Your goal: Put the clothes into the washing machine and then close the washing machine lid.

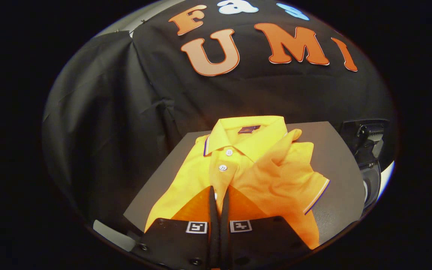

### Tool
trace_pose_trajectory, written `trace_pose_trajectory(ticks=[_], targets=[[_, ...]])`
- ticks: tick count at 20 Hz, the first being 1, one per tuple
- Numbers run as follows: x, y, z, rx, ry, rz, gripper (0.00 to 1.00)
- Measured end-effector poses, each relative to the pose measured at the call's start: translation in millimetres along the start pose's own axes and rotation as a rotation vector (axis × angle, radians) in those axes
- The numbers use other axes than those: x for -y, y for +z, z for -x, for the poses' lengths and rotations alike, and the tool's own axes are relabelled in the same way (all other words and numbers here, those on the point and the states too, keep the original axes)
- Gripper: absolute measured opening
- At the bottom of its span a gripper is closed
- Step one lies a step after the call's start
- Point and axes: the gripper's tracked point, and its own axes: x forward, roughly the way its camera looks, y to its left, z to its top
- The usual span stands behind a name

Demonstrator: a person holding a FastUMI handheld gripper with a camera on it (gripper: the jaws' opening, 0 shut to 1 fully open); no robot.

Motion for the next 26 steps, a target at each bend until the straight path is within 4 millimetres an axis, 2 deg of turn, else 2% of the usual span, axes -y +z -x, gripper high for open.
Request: trace_pose_trajectory(ticks=[3, 7, 13, 20, 23, 26], targets=[[-3.7, 12.9, 5.5, 0.114, 0.024, 0.068, 0.08], [-9.1, 48.9, 17.6, 0.297, 0.067, 0.104, 0.08], [-15.2, 98.1, 82.8, 0.484, 0.092, 0.139, 0.08], [-12.4, 119.2, 156.2, 0.574, 0.114, 0.178, 0.08], [5.1, 132.6, 186.4, 0.597, 0.131, 0.183, 0.08], [33.5, 155.5, 215.2, 0.645, 0.128, 0.197, 0.08]])
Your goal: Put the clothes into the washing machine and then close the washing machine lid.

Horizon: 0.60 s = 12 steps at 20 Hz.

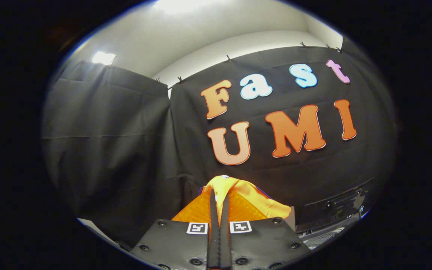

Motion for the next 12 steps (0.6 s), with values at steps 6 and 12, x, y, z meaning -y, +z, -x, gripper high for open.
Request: trace_pose_trajectory(ticks=[6, 12], targets=[[86.4, 48.8, 34.2, 0.075, -0.057, 0.048, 0.08], [193.0, 56.5, 77.9, 0.077, -0.151, 0.067, 0.08]])
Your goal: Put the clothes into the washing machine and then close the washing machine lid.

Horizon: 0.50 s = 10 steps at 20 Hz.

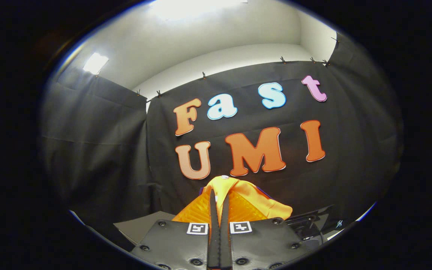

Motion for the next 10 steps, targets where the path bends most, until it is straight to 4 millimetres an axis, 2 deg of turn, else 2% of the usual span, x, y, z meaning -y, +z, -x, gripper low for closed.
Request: trace_pose_trajectory(ticks=[4, 10], targets=[[66.1, -20.9, 16.8, -0.04, -0.067, 0.003, 0.08], [130.1, -75.2, 30.5, -0.139, -0.06, -0.046, 0.08]])
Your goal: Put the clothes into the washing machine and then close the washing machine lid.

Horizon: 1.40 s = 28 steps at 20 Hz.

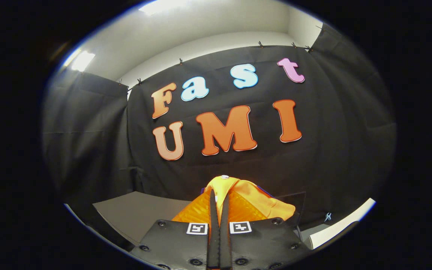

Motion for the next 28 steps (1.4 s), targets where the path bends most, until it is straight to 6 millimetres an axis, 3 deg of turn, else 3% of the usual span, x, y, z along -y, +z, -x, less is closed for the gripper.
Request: trace_pose_trajectory(ticks=[5, 11, 16, 23, 28], targets=[[35.8, -51.9, -31.0, -0.087, -0.02, -0.028, 0.08], [61.8, -138.9, -72.7, -0.217, -0.058, -0.114, 0.08], [71.5, -213.7, -98.7, -0.348, -0.064, -0.092, 0.08], [83.4, -295.7, -104.6, -0.486, -0.089, -0.069, 0.08], [90.1, -352.9, -82.2, -0.614, -0.116, -0.084, 0.08]])
